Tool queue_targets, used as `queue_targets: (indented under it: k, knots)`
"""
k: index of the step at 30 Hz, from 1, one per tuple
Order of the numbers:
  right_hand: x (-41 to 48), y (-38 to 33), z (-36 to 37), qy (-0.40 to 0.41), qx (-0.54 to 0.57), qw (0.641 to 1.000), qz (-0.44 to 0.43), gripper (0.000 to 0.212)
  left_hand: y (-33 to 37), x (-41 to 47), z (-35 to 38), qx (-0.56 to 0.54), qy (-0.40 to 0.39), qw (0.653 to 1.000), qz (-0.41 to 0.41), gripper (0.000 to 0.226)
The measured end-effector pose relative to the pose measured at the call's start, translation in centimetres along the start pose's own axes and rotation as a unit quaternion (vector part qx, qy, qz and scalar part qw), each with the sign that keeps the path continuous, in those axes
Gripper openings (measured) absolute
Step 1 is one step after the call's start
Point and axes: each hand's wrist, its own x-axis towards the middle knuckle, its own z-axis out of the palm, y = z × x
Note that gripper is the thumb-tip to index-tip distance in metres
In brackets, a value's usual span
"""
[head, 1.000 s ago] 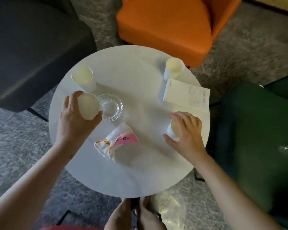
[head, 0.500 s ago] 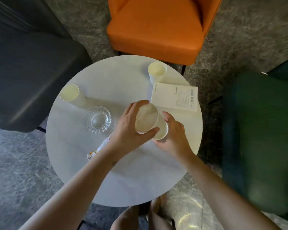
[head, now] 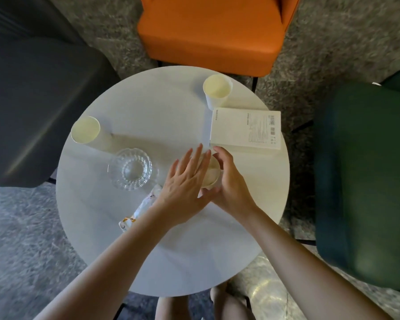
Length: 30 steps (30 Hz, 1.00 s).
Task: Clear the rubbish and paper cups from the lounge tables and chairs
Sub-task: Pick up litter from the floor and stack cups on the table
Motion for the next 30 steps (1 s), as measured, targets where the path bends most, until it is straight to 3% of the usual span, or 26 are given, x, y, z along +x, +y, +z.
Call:
queue_targets:
  k: [5,9,13,16,20,25,30]
  knots:
    - [2.9,-0.8,2.4,-0.02,-0.003,1.0,0.001,0.087,-3.6,0.6,-1.4,-0.028,-0.013,0.999,-0.035,0.073]
    - [5.3,-1.5,4.8,0.018,-0.047,0.998,-0.029,0.083,-7.6,0.6,-4.2,-0.099,0.077,0.992,-0.033,0.072]
    - [8.3,-2.2,6.5,0.016,-0.059,0.997,-0.043,0.079,-13.1,0.2,-6.6,-0.053,0.178,0.97,-0.157,0.082]
    - [10.5,-2.6,7.6,0.042,-0.075,0.995,-0.048,0.08,-17.4,0.1,-8.0,-0.02,0.172,0.951,-0.258,0.085]
    - [12.1,-2.7,8.9,0.051,-0.097,0.993,-0.045,0.081,-20.8,0.3,-8.4,-0.041,0.13,0.943,-0.303,0.086]
    - [12.8,-3.1,9.3,0.069,-0.079,0.994,-0.028,0.085,-21.8,1.6,-8.0,-0.128,0.185,0.94,-0.255,0.079]
    - [13.6,-6.1,7.9,0.125,-0.086,0.986,-0.064,0.08,-20.1,4.0,-6.5,-0.174,0.156,0.963,-0.137,0.087]
